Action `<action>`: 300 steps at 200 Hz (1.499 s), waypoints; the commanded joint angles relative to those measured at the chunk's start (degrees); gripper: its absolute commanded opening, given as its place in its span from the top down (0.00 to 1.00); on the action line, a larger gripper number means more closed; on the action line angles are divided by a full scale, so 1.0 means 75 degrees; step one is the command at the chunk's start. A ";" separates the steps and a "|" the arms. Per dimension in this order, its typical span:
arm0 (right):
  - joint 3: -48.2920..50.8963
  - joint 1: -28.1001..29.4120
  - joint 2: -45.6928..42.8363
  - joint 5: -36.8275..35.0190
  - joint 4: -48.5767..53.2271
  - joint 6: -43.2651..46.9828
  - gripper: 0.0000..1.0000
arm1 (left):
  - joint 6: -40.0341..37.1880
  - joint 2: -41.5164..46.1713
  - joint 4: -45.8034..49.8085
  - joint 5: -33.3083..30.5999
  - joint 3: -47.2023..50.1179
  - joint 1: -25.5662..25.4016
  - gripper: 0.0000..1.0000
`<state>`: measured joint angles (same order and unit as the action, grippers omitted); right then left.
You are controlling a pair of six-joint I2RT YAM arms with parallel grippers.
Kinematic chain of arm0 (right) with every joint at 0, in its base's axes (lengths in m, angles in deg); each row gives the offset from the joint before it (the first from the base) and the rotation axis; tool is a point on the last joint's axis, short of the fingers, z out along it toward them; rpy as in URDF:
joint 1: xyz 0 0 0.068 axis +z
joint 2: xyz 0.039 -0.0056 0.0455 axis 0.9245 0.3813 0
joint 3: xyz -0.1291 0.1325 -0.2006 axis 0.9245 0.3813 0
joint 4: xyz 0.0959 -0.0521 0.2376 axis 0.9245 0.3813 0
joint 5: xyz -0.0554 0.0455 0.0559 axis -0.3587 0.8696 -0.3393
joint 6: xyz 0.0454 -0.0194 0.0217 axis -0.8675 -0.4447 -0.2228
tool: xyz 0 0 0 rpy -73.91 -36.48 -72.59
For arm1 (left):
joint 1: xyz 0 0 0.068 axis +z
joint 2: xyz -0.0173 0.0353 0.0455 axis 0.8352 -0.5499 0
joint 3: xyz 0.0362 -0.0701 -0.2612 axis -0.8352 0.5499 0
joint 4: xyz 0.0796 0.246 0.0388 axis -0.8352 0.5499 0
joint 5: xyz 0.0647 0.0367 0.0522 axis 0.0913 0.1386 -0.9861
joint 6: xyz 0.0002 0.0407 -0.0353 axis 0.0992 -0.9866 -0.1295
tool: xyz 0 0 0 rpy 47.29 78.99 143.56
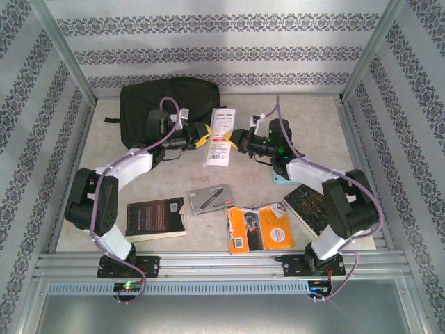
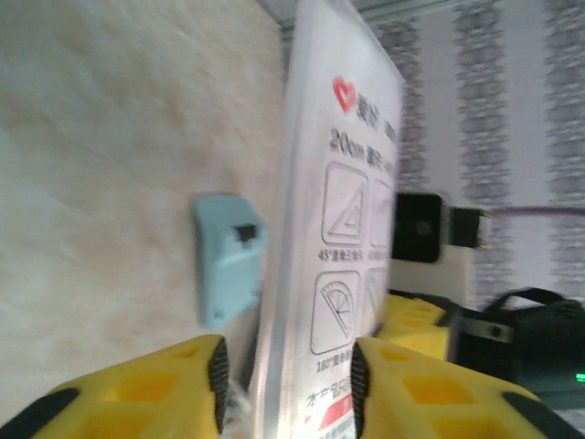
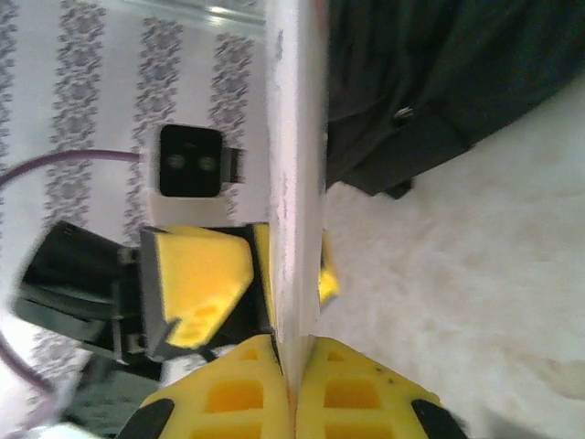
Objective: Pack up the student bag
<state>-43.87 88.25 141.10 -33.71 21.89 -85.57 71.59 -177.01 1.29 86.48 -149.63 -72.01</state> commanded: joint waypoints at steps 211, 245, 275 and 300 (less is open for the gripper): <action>-0.0522 -0.0202 -0.0110 -0.1832 0.4127 0.3245 1.00 | -0.6365 -0.7161 0.6622 -0.5451 -1.1692 -0.0389 0.25; -0.0479 -0.0121 -0.0043 -0.1823 0.4113 0.3316 1.00 | -0.6032 -0.7340 0.5975 -0.5286 -1.1692 -0.0239 0.53; -0.0480 -0.0111 -0.0133 -0.1948 0.4189 0.3430 1.00 | -0.5771 -0.7324 0.5920 -0.4876 -1.1691 -0.0232 0.90; -0.0493 -0.0118 -0.0442 -0.2176 0.4289 0.3528 1.00 | -0.5659 -0.7038 0.6312 -0.4780 -1.1692 -0.0250 1.00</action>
<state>-46.34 86.96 140.33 -48.46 54.15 -61.29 27.27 -232.11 48.74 48.52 -235.99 -74.11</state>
